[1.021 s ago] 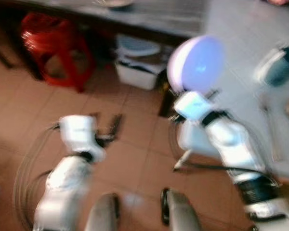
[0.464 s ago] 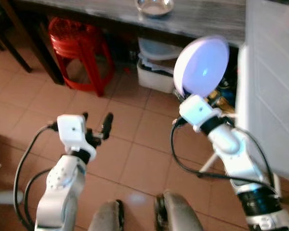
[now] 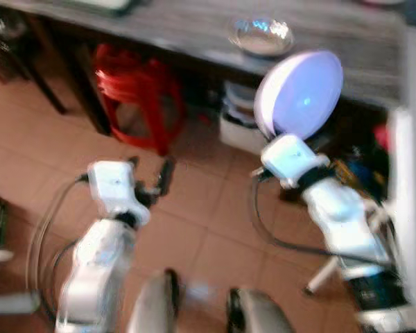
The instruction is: Setting the table
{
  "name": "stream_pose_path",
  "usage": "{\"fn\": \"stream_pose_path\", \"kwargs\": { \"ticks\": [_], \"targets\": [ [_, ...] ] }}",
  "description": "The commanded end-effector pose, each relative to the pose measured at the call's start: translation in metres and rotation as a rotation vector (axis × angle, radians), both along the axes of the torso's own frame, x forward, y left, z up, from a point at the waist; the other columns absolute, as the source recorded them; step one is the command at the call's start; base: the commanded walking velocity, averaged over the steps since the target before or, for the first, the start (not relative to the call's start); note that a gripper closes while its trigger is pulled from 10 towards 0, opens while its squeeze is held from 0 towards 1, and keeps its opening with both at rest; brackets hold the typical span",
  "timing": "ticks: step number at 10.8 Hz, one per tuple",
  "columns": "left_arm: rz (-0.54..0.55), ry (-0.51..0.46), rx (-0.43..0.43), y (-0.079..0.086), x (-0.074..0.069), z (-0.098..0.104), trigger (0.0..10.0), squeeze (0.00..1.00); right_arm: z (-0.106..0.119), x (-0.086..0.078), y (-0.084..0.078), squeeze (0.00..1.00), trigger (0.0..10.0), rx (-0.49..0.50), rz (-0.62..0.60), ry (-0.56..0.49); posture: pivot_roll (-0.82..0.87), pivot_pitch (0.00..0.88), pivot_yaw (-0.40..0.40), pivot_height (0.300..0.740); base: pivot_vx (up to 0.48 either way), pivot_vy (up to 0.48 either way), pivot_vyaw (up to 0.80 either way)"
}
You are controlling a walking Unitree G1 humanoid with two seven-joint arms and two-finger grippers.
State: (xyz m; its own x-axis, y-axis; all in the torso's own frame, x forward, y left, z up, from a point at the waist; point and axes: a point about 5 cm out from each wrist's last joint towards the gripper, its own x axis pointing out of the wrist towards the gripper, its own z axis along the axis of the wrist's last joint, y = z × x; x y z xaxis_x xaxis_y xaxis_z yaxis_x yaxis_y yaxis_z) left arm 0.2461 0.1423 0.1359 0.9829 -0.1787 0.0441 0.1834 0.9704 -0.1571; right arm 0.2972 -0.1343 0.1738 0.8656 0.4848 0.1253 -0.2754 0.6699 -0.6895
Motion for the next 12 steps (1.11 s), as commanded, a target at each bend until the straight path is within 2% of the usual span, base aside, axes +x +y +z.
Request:
{"fn": "stream_pose_path", "kwargs": {
  "ticks": [1, 4, 12],
  "targets": [
    [-0.011, 0.005, -0.008, -0.005, -0.001, -0.001, 10.0, 0.00, 0.006, -0.001, -0.007, 0.00, 0.0, -0.007, -0.022, -0.033, -0.02, 0.237, 0.006, 0.740, 0.424, 0.000, 0.00],
    [-0.013, -0.008, 0.009, -0.004, 0.001, 0.001, 10.0, 0.00, 0.009, -0.001, -0.003, 0.00, 0.0, -0.056, -0.028, -0.086, -0.03, 0.238, 0.007, 0.740, 0.414, 0.167, 0.00],
    [-0.011, -0.013, 0.009, -0.006, 0.001, 0.001, 10.0, 0.00, 0.012, 0.002, 0.008, 0.00, 0.0, -0.056, -0.009, -0.109, -0.02, 0.236, 0.005, 0.740, 0.421, 0.000, 0.00]
  ]
}}
